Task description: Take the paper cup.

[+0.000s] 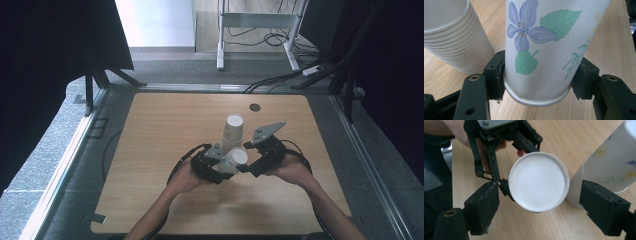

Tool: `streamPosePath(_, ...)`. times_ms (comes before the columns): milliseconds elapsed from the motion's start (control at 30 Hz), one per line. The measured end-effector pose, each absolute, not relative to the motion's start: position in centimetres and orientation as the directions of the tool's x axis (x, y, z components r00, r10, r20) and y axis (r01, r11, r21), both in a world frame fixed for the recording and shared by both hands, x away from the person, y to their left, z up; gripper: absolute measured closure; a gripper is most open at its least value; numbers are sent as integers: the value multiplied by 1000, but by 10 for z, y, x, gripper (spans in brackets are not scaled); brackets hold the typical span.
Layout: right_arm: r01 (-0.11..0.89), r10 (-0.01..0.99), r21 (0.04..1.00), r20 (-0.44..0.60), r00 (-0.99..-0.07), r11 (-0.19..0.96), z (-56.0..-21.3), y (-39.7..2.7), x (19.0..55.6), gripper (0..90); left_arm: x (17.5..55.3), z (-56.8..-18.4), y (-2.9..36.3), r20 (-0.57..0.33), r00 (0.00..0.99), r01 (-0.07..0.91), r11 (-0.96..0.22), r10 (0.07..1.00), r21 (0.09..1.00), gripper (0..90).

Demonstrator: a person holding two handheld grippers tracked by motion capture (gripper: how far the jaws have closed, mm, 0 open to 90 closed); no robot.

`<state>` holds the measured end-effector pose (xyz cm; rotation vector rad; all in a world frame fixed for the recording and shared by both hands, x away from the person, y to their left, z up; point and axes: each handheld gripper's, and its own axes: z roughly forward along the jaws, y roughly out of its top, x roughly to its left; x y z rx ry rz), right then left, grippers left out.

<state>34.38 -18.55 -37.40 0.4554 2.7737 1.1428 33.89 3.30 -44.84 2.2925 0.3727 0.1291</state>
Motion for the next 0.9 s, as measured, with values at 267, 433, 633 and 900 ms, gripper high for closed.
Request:
streamPosePath(267, 234, 288, 647, 23, -957, 725, -386, -177, 345, 197, 338, -449, 27, -1, 959, 206, -699, 282, 684, 376)
streamPosePath(433, 236, 279, 613, 25, -960, 754, -391, -172, 346, 211, 338, -450, 22, 10, 963, 195, -720, 270, 666, 376)
streamPosePath(633, 224, 263, 571, 14, -965, 790, -395, -166, 347, 248, 337, -450, 17, 16, 965, 188, -736, 261, 650, 376)
streamPosePath(900, 227, 253, 554, 31, -967, 801, -395, -164, 347, 350, 336, -453, 14, 17, 968, 182, -752, 249, 633, 370)
